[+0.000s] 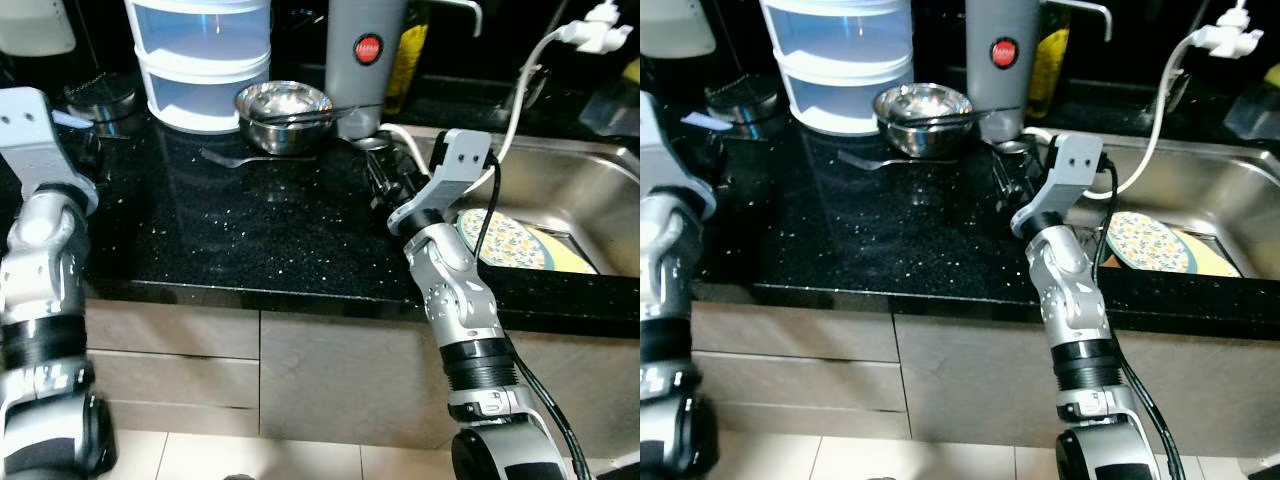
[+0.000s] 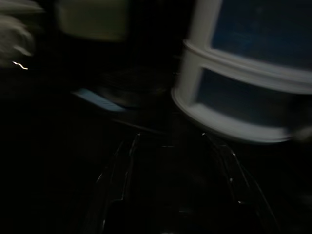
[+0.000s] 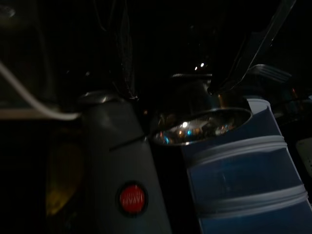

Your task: Kitchen organization

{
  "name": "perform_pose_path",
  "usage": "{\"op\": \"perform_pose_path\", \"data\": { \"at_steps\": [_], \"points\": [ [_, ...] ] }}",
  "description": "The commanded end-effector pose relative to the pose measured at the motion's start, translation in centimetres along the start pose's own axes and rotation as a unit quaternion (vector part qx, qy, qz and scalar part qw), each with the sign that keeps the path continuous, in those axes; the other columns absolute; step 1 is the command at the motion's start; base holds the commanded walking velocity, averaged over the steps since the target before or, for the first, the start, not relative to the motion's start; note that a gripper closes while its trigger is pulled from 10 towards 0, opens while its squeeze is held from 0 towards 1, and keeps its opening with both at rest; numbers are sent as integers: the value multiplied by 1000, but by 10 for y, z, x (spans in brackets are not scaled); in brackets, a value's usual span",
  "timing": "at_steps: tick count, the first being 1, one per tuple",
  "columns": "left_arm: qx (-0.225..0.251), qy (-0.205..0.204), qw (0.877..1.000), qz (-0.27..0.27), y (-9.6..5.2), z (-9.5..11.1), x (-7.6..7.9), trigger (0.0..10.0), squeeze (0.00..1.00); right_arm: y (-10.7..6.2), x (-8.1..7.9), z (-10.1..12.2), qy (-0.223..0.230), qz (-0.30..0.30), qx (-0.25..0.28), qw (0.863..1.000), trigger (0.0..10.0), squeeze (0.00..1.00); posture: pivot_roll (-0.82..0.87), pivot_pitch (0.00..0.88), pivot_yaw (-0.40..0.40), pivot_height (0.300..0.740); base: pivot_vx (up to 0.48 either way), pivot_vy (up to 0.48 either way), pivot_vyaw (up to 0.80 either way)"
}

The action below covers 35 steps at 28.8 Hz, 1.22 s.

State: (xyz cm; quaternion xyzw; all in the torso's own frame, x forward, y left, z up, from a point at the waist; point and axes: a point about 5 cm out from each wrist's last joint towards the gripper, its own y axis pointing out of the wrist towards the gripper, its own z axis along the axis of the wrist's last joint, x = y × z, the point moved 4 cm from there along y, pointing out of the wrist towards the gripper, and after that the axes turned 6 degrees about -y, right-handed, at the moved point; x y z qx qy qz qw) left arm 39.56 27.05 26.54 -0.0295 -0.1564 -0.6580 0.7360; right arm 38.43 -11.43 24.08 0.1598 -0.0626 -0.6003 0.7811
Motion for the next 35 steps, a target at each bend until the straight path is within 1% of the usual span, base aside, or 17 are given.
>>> {"op": "perform_pose_path", "data": {
  "at_steps": [1, 2, 3, 6, 8, 11, 15, 16, 18, 21, 29, 30, 31, 32, 33, 34, 35],
  "points": [
    [-33, -41, 998, -25, 5, -20, 15, 10000, 0, 0, 3, 18, -13, -1, 23, 1000, 10000, 0, 190, 32, -66, 740, 0, 0, 0],
    [-36, -70, 996, -35, 9, -21, 22, 10000, 0, 0, 4, 26, -17, -3, 33, 999, 10000, 0, 173, 46, -63, 740, 0, 0, 0],
    [-36, -70, 996, -35, 9, -21, 22, 10000, 0, 0, 4, 26, -17, -3, 33, 999, 10000, 0, 173, 46, -63, 740, 0, 0, 0],
    [-48, -128, 989, -54, 16, -27, 38, 10000, 0, -3, 9, 42, -36, -12, 55, 998, 10000, 0, 131, 86, -52, 740, 0, 0, 0],
    [-55, -146, 986, -52, 20, -33, 43, 10000, 0, -5, 13, 49, -47, -19, 63, 997, 10000, 0, 105, 108, -44, 740, 0, 0, 0],
    [-57, -152, 986, -48, 22, -35, 44, 10000, 0, -6, 15, 51, -50, -22, 64, 996, 10000, 0, 105, 108, -44, 740, 0, 0, 0],
    [-77, -211, 974, -17, 30, -51, 34, 10000, 0, -10, 13, 58, -63, -20, 61, 996, 10000, 0, 51, 171, -47, 740, 0, 0, 0],
    [-77, -211, 974, -17, 30, -51, 34, 10000, 0, -10, 13, 58, -63, -20, 61, 996, 10000, 0, 51, 171, -47, 740, 0, 0, 0],
    [-85, -236, 968, -18, 31, -55, 35, 10000, 0, -11, 11, 60, -67, -15, 59, 996, 10000, 0, 39, 185, -53, 740, 0, 0, 0],
    [-92, -254, 963, -9, 33, -61, 33, 10000, 0, -12, 9, 64, -74, -10, 55, 996, 10000, 0, 16, 210, -64, 740, 0, 0, 0],
    [-94, -271, 958, -19, 38, -60, 36, 10000, 0, -15, 4, 71, -82, -7, 55, 995, 10000, 0, -17, 243, -65, 740, 0, 0, 0],
    [-97, -266, 959, -16, 39, -60, 35, 8627, 0, -16, 3, 71, -82, -6, 53, 995, 10000, 0, -21, 243, -63, 740, 0, 0, 0],
    [-97, -266, 959, -16, 39, -60, 35, 8627, 0, -16, 3, 71, -82, -6, 53, 995, 10000, 0, -21, 243, -63, 740, 0, 0, 0],
    [-101, -262, 960, -15, 40, -60, 34, 6196, 0, -17, 2, 71, -82, -6, 52, 995, 10000, 0, -23, 242, -59, 740, 0, 0, 0],
    [-109, -253, 961, -9, 40, -61, 33, 157, 0, -17, 1, 71, -81, -6, 51, 995, 10000, 0, -23, 242, -59, 740, 0, 0, 0],
    [-109, -253, 961, -9, 40, -61, 33, 157, 0, -17, 1, 71, -81, -6, 51, 995, 10000, 0, -23, 242, -59, 740, 0, 0, 0],
    [-117, -237, 964, -6, 40, -63, 31, 0, 0, -18, 0, 70, -80, -7, 50, 996, 10000, 0, -20, 234, -52, 740, 0, 0, 0]
  ]
}}
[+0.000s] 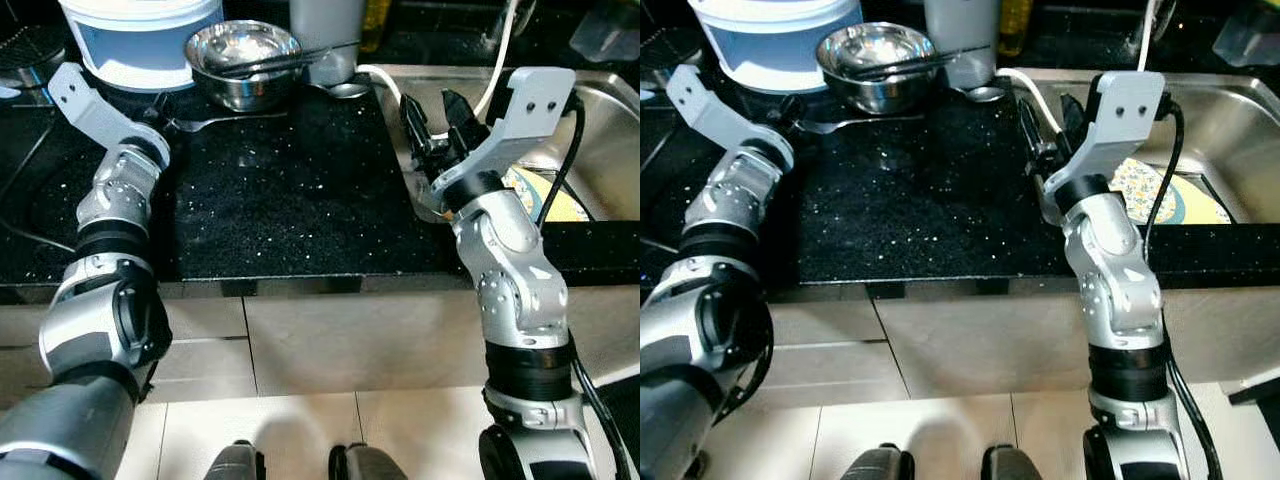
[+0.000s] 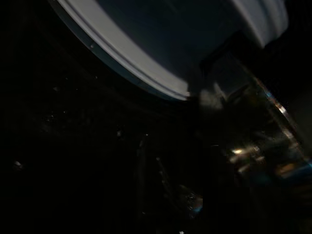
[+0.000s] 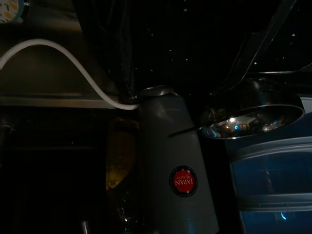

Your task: Kitchen organization

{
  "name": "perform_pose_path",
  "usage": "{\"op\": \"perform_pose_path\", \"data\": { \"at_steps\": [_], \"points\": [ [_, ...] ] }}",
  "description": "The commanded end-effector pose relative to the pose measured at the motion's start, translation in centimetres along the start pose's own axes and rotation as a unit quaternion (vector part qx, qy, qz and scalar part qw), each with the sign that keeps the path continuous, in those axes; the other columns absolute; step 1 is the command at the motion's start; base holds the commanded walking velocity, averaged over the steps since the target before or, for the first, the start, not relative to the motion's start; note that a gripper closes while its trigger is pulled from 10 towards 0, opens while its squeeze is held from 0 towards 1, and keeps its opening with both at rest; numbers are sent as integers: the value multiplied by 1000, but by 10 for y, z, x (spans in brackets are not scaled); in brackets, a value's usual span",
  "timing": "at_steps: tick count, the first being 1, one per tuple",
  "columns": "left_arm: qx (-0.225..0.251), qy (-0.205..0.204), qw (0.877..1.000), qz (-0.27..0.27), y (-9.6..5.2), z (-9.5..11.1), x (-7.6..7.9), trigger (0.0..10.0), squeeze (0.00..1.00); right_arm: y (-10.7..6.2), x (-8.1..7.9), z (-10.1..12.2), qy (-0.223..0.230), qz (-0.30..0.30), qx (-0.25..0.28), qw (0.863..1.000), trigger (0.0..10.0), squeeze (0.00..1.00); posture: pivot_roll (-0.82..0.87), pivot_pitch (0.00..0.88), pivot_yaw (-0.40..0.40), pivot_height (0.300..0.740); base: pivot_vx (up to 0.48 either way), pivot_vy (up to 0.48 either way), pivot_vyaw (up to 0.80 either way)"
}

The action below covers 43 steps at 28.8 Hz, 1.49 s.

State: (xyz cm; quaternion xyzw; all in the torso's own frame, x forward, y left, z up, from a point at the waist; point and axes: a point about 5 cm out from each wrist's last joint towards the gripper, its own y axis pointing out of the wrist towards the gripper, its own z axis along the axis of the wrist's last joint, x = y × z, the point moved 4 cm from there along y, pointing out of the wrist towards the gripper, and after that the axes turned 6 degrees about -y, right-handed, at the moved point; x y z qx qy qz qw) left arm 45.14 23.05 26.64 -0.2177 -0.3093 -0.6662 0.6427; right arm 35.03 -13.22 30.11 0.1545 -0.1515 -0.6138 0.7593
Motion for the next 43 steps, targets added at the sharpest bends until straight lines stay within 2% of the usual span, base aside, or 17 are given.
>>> {"op": "perform_pose_path", "data": {
  "at_steps": [1, 6, 11, 12, 13, 14, 15, 16, 20, 30, 32, 34, 35, 36, 38, 40, 43],
  "points": [
    [-71, 26, 995, 60, -9, -33, -33, 0, 0, -3, -2, 1, -1, 1, -2, 1000, 10000, 0, -14, 225, -48, 740, 0, 0, 0],
    [-83, 55, 993, 60, -10, -34, -35, 0, 0, -2, -2, -1, 5, -3, -3, 1000, 10000, 0, 6, 206, -42, 740, 0, 0, 0],
    [-70, 42, 996, 48, -11, -27, -35, 0, 0, 1, -4, -3, 10, -2, -1, 1000, 10000, 0, 33, 184, -42, 740, 0, 0, 0],
    [-54, 18, 998, 12, -10, -20, -26, 6784, 0, 3, -6, -4, 13, 1, -1, 1000, 10000, 0, 48, 173, -43, 740, 0, 0, 0],
    [-54, 18, 998, 12, -10, -20, -26, 6784, 0, 3, -6, -4, 13, 1, -1, 1000, 10000, 0, 48, 173, -43, 740, 0, 0, 0],
    [-42, 2, 999, -14, -10, -14, -20, 10000, 0, 4, -8, -5, 15, 5, -2, 1000, 10000, 0, 51, 169, -43, 740, 0, 0, 0],
    [-39, -8, 998, -57, -11, -11, -9, 10000, 0, 5, -11, -6, 17, 10, -3, 1000, 10000, 0, 56, 166, -47, 740, 0, 0, 0],
    [-39, -8, 998, -57, -11, -11, -9, 10000, 0, 5, -11, -6, 17, 10, -3, 1000, 10000, 0, 56, 166, -47, 740, 0, 0, 0],
    [-51, -22, 976, -209, -33, -18, 45, 10000, 0, 7, -34, -12, 47, 66, -20, 997, 10000, 0, 78, 152, -55, 740, 0, 0, 0],
    [-55, -59, 959, -272, -46, -27, 76, 10000, 0, 7, -54, -19, 145, 92, -38, 984, 10000, 0, 91, 141, -55, 740, 0, 0, 0],
    [-39, -71, 948, -307, -53, -23, 90, 10000, 0, 7, -52, -26, 205, 77, -53, 974, 10000, 0, 90, 136, -52, 740, 0, 0, 0],
    [-23, -88, 931, -353, -66, -16, 104, 10000, 0, 7, -44, -30, 281, 52, -62, 956, 10000, 0, 87, 135, -50, 740, 0, 0, 0],
    [-15, -97, 923, -373, -73, -12, 109, 10000, 0, 7, -36, -33, 338, 26, -62, 939, 10000, 0, 85, 131, -46, 740, 0, 0, 0],
    [-15, -97, 923, -373, -73, -12, 109, 10000, 0, 7, -36, -33, 338, 26, -62, 939, 10000, 0, 85, 131, -46, 740, 0, 0, 0],
    [-6, -109, 910, -400, -83, -7, 116, 10000, 0, 7, -23, -38, 423, -12, -58, 904, 10000, 0, 83, 129, -44, 740, 0, 0, 0],
    [-6, -115, 905, -409, -87, -6, 118, 10000, 0, 6, -16, -38, 456, -26, -47, 888, 10000, 0, 81, 128, -43, 740, 0, 0, 0],
    [-10, -116, 905, -409, -87, -8, 119, 10000, 0, 7, -13, -36, 474, -32, -37, 879, 10000, 0, 81, 126, -43, 740, 0, 0, 0]
  ]
}}
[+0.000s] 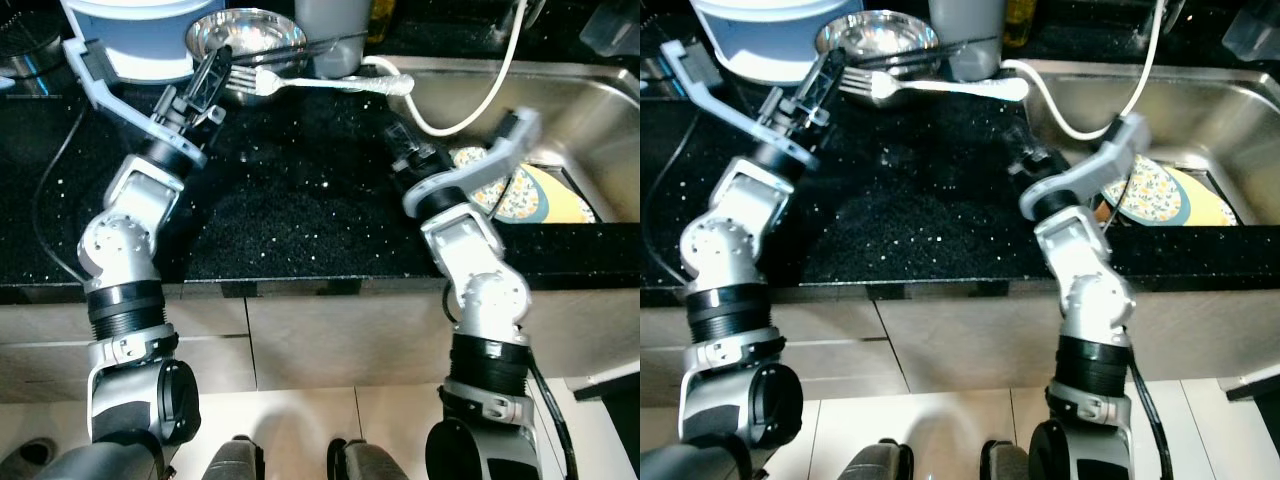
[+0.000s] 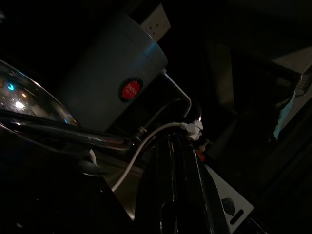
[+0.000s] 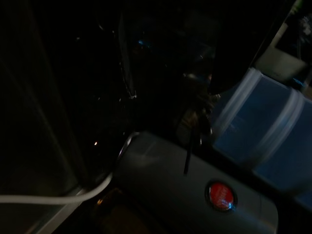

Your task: Kitchen organization

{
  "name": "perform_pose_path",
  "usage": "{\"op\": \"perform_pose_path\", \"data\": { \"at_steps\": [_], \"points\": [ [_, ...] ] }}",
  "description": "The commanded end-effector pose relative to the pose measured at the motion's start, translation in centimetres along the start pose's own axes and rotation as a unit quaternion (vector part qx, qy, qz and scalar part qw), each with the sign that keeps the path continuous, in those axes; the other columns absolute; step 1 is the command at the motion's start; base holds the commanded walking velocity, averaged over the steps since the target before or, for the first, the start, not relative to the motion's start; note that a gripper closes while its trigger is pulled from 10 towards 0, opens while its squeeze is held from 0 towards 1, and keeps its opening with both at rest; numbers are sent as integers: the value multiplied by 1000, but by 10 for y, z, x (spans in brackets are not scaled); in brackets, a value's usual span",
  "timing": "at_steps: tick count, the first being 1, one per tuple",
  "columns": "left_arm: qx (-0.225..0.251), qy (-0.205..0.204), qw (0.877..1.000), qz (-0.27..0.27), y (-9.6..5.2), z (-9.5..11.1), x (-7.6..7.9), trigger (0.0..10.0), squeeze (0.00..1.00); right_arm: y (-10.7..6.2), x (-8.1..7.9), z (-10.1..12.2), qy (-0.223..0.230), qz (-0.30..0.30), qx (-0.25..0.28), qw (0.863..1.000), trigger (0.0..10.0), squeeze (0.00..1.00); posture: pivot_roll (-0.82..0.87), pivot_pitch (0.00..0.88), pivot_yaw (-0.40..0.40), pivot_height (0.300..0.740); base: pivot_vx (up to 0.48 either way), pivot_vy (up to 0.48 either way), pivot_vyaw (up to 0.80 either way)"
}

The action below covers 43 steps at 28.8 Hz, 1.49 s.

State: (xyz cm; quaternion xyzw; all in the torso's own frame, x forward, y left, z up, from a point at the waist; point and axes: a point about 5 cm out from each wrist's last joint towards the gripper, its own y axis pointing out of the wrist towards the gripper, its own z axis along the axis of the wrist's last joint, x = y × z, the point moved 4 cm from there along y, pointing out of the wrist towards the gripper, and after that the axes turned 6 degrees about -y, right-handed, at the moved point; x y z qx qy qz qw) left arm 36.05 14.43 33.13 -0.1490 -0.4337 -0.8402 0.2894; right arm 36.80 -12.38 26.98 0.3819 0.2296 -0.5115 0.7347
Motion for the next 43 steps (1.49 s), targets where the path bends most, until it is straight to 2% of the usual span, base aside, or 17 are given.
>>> {"op": "perform_pose_path", "data": {
  "at_steps": [1, 3, 7, 8, 12, 16, 25, 34, 43],
  "points": [
    [-4, -13, 1000, -15, 0, -5, 5, 10000, 0, 3, -4, -5, 37, 1, 3, 999, 10000, 0, 81, 126, -43, 740, 0, 0, 0],
    [-9, -15, 1000, -10, -1, -9, 4, 10000, 0, 4, -8, 1, 60, 15, 15, 998, 10000, 0, 82, 125, -44, 740, 0, 0, 0],
    [33, -27, 999, -18, -3, 5, 8, 10000, 0, -3, -47, 10, 70, 136, 9, 988, 10000, 0, 80, 123, -47, 740, 0, 0, 0],
    [33, -27, 999, -18, -3, 5, 8, 10000, 0, -3, -47, 10, 70, 136, 9, 988, 10000, 0, 80, 123, -47, 740, 0, 0, 0],
    [81, -43, 995, -34, -6, 23, 13, 10000, 0, -9, -58, 10, 83, 168, 4, 982, 10000, 0, 80, 123, -47, 740, 0, 0, 0],
    [94, -45, 994, -26, -7, 30, 10, 10000, 0, -13, -68, 10, 89, 199, -2, 976, 10000, 0, 80, 123, -47, 740, 0, 0, 0],
    [77, -60, 995, -25, -5, 16, 10, 10000, 0, -11, -68, 4, 85, 198, -16, 976, 10000, 0, 78, 114, -48, 740, 0, 0, 0],
    [38, -68, 997, -5, -3, -6, 6, 10000, 0, -8, -68, 3, 73, 192, -17, 979, 10000, 0, 75, 118, -44, 740, 0, 0, 0],
    [19, -72, 997, 1, -4, -16, 5, 10000, 0, -6, -66, 5, 69, 184, -13, 980, 10000, 0, 76, 118, -44, 740, 0, 0, 0]
  ]
}}
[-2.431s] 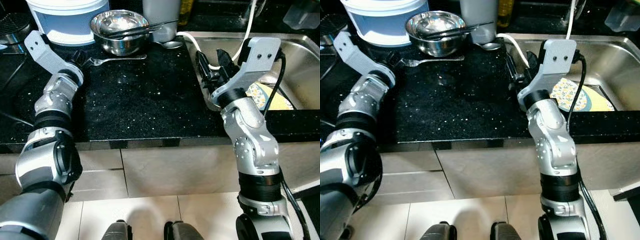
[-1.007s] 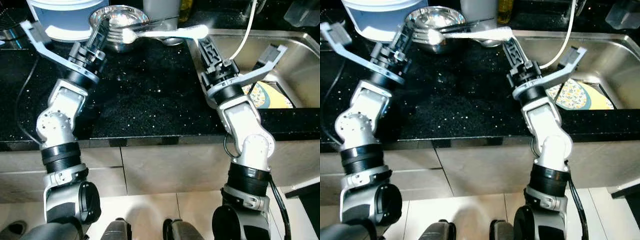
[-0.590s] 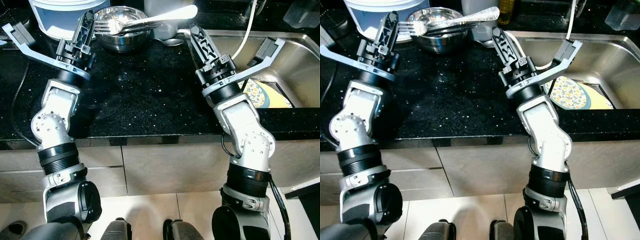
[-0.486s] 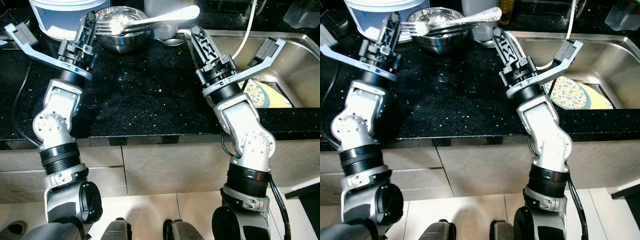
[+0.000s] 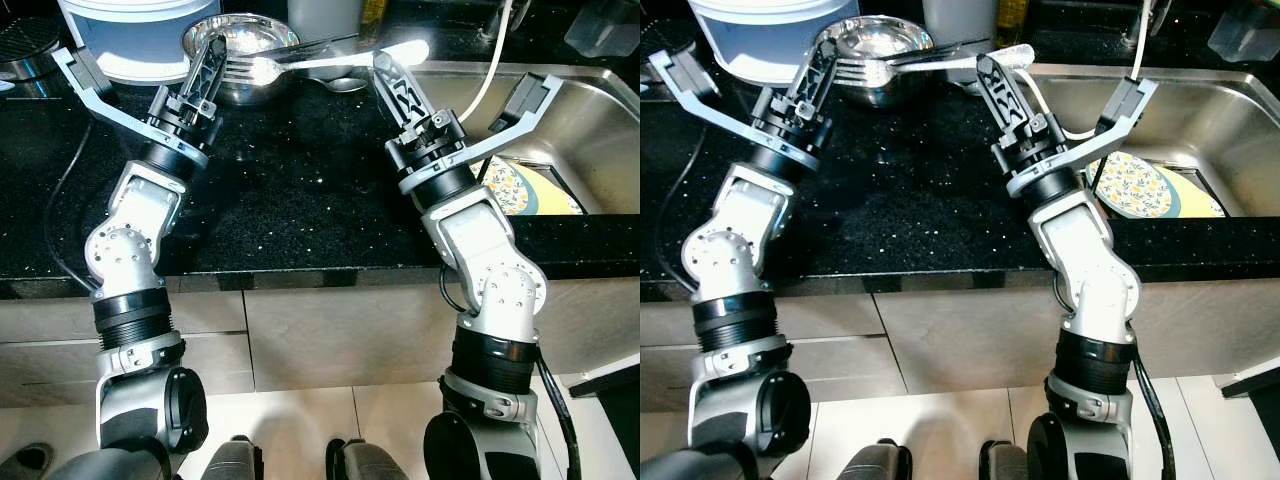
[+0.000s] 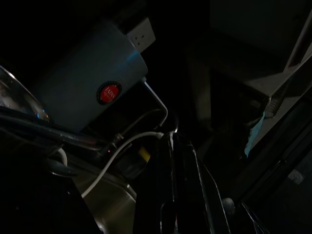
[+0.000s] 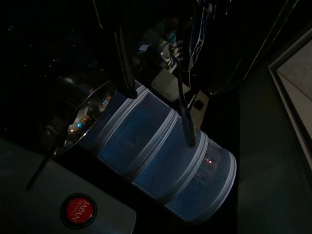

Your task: Kitchen organization

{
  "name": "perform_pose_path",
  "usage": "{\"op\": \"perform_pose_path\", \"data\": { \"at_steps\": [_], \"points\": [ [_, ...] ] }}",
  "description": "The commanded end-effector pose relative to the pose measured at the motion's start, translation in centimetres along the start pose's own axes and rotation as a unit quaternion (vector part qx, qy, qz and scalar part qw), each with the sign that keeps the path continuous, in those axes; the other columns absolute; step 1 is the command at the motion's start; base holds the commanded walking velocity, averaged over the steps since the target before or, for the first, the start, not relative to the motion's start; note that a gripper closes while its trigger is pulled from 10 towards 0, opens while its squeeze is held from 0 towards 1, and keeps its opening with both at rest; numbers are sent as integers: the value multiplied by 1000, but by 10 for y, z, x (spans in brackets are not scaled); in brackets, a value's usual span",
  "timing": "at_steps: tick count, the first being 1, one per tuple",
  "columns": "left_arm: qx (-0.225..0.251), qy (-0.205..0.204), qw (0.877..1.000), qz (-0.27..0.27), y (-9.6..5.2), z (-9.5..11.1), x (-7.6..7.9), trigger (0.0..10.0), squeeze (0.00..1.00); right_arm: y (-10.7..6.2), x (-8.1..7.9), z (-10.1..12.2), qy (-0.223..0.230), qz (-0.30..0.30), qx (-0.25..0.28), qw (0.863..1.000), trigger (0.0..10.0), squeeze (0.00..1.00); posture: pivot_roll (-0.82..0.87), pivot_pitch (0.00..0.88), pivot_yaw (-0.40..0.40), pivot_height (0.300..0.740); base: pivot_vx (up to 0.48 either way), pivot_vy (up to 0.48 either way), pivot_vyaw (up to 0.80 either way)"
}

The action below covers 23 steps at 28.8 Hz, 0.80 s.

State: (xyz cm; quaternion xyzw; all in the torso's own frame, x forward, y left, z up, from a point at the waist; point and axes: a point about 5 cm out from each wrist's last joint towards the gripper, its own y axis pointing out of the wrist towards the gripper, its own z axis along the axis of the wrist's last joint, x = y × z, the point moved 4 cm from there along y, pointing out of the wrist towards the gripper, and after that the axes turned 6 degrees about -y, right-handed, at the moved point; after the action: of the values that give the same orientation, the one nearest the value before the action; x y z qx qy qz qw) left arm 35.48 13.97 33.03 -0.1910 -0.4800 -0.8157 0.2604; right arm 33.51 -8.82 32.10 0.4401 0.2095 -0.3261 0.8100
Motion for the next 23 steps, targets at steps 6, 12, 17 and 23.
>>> {"op": "perform_pose_path", "data": {
  "at_steps": [6, 12, 17, 23],
  "points": [
    [-27, -9, 999, 27, -10, -17, -10, 10000, 0, -1, 10, 7, -8, -23, 15, 1000, 5333, 0, 80, 108, -43, 740, 0, 0, 0],
    [-30, -8, 999, 43, -15, -19, -17, 10000, 0, 0, 14, 12, -13, -35, 27, 999, 0, 0, 80, 103, -45, 740, 0, 0, 0],
    [-28, 5, 998, 53, -14, -18, -20, 10000, 0, 0, 12, 15, -13, -26, 34, 999, 0, 0, 81, 98, -49, 740, 0, 0, 0],
    [-17, 18, 998, 51, -10, -14, -17, 10000, 1000, 1, 9, 12, -13, -16, 28, 999, 0, 0, 82, 98, -50, 740, 0, 0, 0]
  ]
}}
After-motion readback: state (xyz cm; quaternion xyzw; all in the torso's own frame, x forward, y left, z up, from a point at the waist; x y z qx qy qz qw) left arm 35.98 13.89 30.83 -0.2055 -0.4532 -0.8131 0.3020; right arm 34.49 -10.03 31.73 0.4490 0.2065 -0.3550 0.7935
